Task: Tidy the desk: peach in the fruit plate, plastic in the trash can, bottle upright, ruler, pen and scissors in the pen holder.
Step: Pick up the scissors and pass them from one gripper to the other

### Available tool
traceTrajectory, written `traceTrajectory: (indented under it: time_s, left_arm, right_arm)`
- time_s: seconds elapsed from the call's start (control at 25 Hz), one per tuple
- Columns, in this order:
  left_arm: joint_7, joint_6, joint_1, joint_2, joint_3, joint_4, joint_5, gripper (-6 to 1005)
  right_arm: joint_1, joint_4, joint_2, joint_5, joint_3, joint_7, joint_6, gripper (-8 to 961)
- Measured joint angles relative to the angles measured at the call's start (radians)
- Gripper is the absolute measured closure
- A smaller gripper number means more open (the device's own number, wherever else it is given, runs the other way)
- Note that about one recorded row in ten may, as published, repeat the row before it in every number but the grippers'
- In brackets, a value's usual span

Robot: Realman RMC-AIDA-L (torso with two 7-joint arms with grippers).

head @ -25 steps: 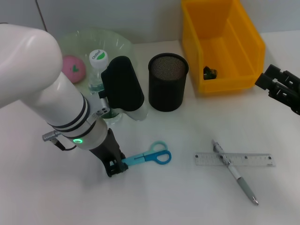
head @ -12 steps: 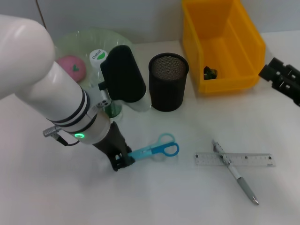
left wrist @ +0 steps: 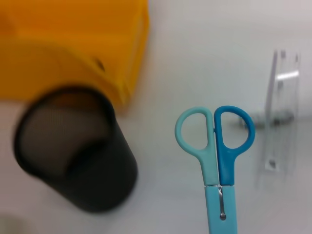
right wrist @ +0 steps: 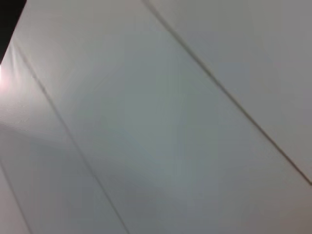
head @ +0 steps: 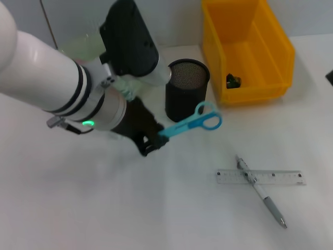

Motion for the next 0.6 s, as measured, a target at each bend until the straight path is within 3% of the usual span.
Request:
traceTrajectory:
  time_s: [0.2,0.6]
  left_arm:
    - [0.0,-0.016,0.02,-0.003,0.006,0.079,-0.001,797]
    - [-0.002,-0.049,0.029,-0.004,0.014,0.105,-0.004,797]
  right_arm:
    - [-0.018,0.134,0.004,-0.002,-0.007,-0.068,0.001,121]
    - [-0.005,0.305,0.008,0.004,0.005,-0.074,0.039,121]
